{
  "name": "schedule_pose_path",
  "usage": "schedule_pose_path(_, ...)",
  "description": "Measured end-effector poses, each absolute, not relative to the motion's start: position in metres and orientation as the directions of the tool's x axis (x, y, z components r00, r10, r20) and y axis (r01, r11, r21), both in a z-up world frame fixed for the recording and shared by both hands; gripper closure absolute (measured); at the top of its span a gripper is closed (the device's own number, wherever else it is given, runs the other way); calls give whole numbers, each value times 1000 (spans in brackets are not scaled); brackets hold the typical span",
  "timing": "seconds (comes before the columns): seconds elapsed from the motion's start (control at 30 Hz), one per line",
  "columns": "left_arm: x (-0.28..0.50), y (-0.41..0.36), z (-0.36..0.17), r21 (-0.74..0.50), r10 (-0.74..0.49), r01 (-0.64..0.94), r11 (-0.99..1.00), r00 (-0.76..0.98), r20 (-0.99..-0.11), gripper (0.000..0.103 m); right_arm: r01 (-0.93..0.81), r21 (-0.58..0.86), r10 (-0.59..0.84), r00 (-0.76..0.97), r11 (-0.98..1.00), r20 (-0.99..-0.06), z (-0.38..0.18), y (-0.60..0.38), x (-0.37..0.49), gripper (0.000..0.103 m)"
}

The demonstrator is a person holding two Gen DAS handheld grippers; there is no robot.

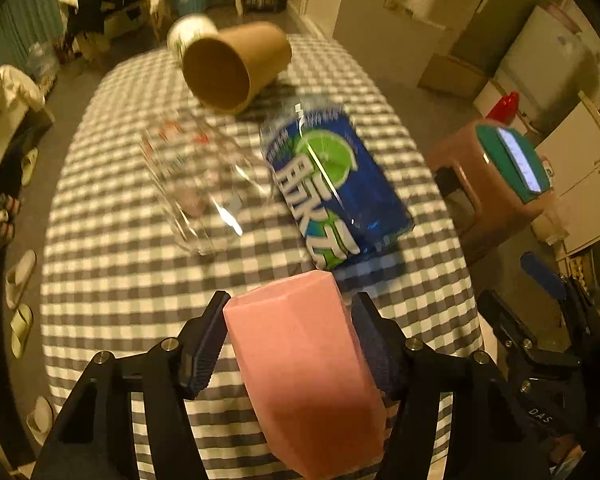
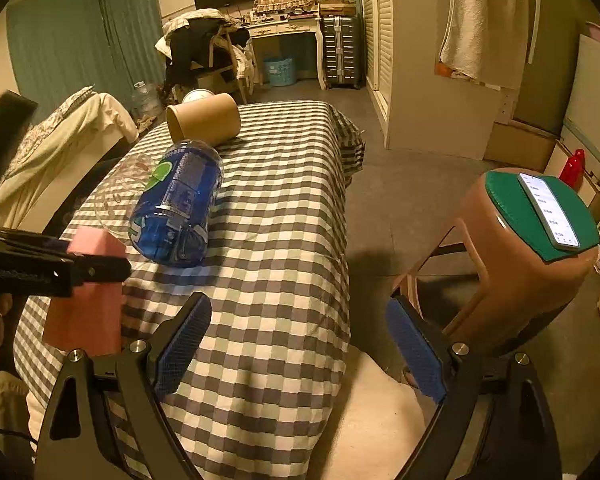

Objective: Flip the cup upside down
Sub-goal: 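Rotate the pink cup with the left gripper so its base faces up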

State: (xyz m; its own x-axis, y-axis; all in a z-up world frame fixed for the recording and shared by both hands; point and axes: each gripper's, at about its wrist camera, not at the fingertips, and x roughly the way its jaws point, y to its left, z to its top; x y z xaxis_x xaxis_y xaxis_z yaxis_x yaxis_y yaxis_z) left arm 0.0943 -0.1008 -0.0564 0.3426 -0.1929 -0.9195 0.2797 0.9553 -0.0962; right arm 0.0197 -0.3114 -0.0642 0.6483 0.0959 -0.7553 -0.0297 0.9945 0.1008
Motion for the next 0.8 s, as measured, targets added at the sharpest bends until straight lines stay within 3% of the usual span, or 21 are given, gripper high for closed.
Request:
schedule_pose_path(0.13, 83, -87, -40, -90, -203, 276, 957, 415, -887, 44, -36, 83, 86, 652, 996, -753, -62, -304, 19, 13)
schedule_pose_path(0.47, 36, -87, -34, 87, -119, 264, 960, 672, -731, 47, -53, 34, 61, 662, 998, -747, -55, -283, 15, 13)
schedule_pose_path(0.8, 63, -78, -36, 3, -139, 204, 979, 679, -721, 47, -89, 0, 59, 661, 996, -748, -53, -263, 11, 13)
